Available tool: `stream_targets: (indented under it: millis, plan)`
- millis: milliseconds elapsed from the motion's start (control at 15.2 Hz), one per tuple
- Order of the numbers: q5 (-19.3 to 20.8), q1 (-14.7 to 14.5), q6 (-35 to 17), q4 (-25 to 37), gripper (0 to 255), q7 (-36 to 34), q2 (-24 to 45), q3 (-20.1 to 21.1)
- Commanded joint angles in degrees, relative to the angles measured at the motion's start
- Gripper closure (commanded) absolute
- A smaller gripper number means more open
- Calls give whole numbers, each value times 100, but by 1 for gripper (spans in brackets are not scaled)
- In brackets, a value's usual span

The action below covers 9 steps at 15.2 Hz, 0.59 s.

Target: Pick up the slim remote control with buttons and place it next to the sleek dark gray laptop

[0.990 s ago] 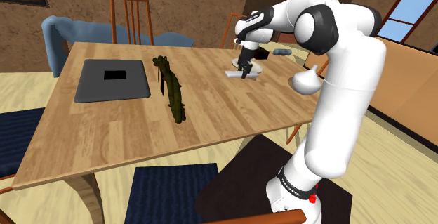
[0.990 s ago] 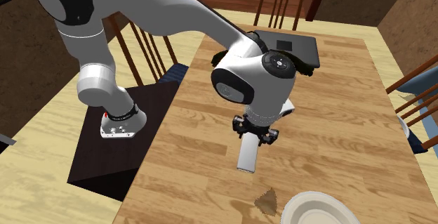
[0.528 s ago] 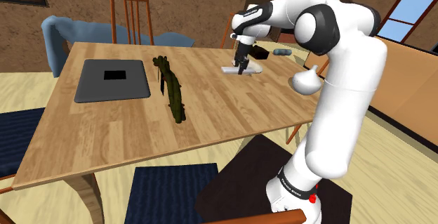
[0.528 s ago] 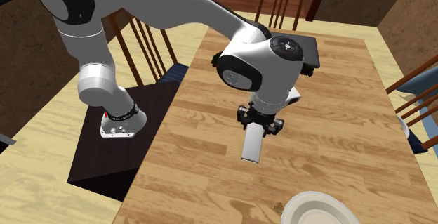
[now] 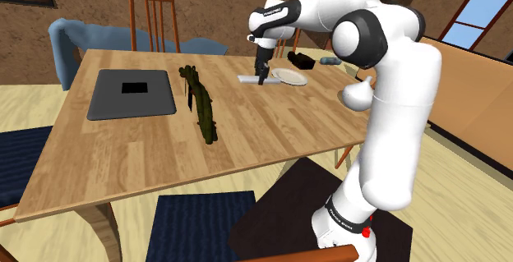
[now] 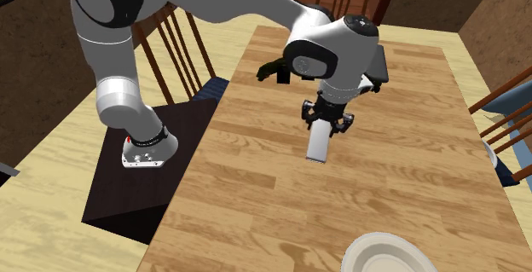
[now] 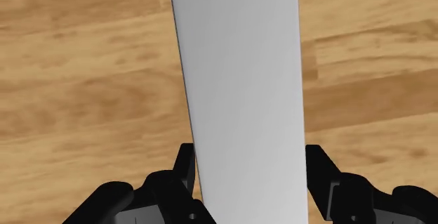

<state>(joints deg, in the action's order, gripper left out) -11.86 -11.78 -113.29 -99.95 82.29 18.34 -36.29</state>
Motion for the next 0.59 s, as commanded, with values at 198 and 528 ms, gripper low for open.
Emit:
stream_targets:
  millis: [198, 528]
  plan:
    - [-164, -211, 196, 574, 255, -479, 401, 226]
    - [-358, -339, 501, 1420, 255, -941, 962, 455]
